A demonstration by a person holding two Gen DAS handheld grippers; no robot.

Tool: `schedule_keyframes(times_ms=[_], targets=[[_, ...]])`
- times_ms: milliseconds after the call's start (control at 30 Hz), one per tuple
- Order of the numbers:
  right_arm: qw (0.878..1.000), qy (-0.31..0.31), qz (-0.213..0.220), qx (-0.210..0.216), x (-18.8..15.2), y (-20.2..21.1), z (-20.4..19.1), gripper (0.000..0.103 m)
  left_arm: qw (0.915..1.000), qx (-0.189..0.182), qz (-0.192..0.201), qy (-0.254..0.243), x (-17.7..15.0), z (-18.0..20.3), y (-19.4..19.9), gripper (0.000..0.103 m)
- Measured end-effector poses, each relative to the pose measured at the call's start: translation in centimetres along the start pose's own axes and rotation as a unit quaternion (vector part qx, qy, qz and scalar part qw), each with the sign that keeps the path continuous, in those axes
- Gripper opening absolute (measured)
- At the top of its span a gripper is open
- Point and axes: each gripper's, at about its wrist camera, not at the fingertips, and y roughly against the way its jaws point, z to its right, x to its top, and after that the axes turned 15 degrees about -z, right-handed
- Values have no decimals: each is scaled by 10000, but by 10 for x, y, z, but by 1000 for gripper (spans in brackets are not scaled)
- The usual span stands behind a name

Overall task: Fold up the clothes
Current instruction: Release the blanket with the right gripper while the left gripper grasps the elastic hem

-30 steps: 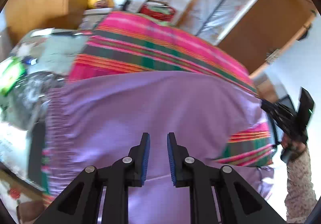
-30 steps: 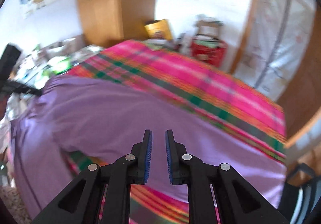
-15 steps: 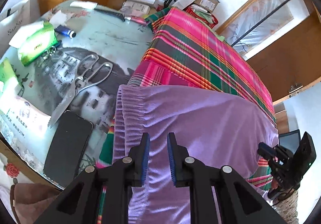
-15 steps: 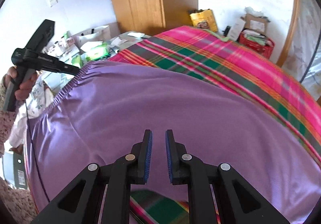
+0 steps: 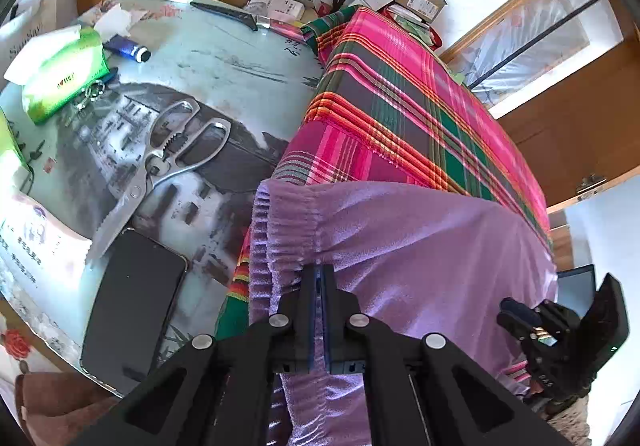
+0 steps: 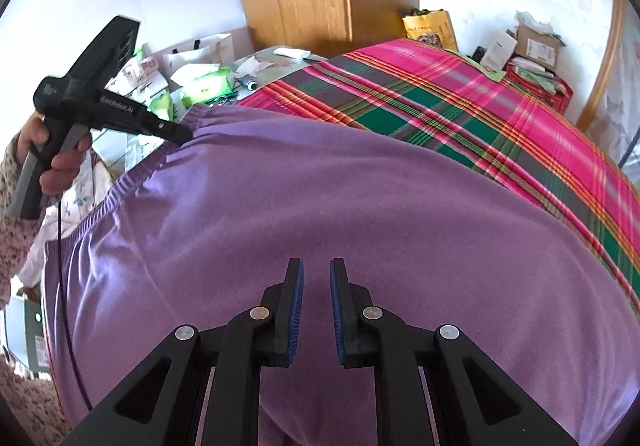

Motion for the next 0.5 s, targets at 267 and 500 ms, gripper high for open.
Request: schedule_keyframes(times_ms=[267, 500], targets=[[10000, 40, -49, 0, 3, -6, -7, 14, 10000, -40, -5, -24, 0, -2, 1, 2], [9999, 114, 43, -62, 2, -2, -11, 14, 9999, 141, 70, -69, -5, 2, 12, 4]])
